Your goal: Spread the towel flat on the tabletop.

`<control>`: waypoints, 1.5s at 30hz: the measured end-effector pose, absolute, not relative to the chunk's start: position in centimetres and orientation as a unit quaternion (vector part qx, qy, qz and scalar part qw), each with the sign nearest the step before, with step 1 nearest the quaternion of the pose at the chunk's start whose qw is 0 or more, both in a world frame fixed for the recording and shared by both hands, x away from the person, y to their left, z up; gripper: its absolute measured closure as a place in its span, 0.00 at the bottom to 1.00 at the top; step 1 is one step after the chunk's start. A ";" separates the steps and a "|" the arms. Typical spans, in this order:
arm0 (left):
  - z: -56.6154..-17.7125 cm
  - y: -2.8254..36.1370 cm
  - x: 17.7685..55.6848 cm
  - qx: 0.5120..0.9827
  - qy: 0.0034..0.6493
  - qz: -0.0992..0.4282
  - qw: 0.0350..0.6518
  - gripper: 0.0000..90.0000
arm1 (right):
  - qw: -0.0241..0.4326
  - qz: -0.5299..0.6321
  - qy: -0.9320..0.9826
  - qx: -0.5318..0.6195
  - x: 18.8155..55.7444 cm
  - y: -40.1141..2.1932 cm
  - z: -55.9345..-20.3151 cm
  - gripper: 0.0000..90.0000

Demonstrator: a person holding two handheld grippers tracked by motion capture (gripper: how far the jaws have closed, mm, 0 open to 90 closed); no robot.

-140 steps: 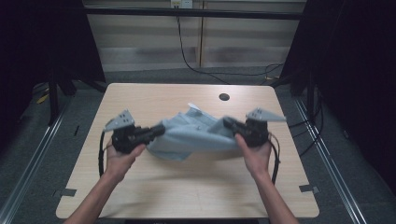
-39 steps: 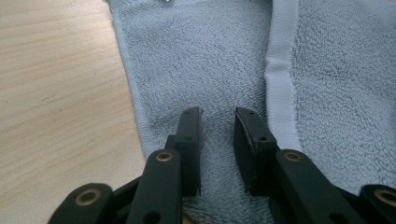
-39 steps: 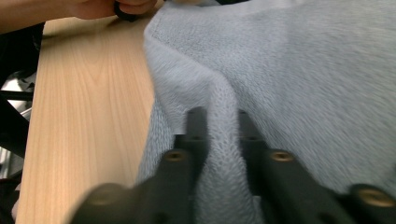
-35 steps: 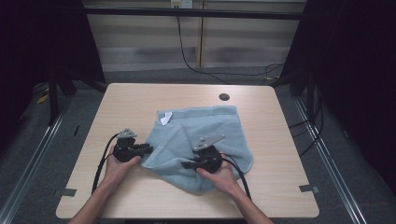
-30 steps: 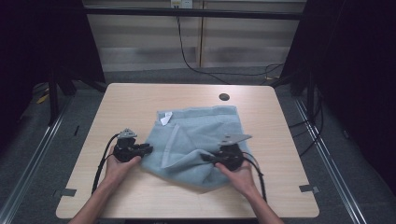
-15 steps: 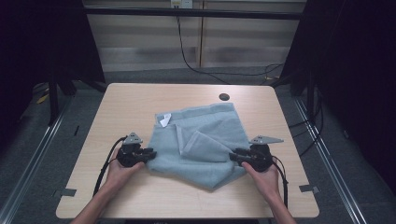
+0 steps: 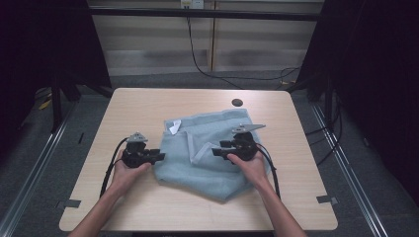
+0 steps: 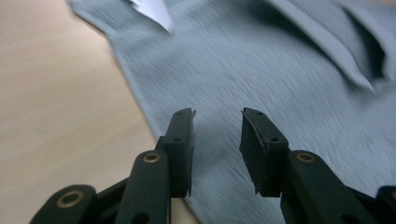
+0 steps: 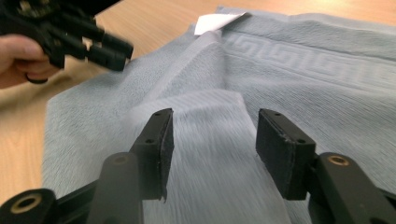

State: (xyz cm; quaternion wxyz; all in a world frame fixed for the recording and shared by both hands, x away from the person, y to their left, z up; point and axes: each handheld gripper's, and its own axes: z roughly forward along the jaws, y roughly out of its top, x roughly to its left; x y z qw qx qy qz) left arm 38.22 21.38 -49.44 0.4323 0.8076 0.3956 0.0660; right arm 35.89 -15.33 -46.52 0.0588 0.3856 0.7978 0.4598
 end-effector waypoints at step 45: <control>-50.7 17.4 40.6 0.806 0.381 0.092 0.444 0.97 | 0.135 0.422 0.759 0.476 31.5 -25.1 -49.4 0.97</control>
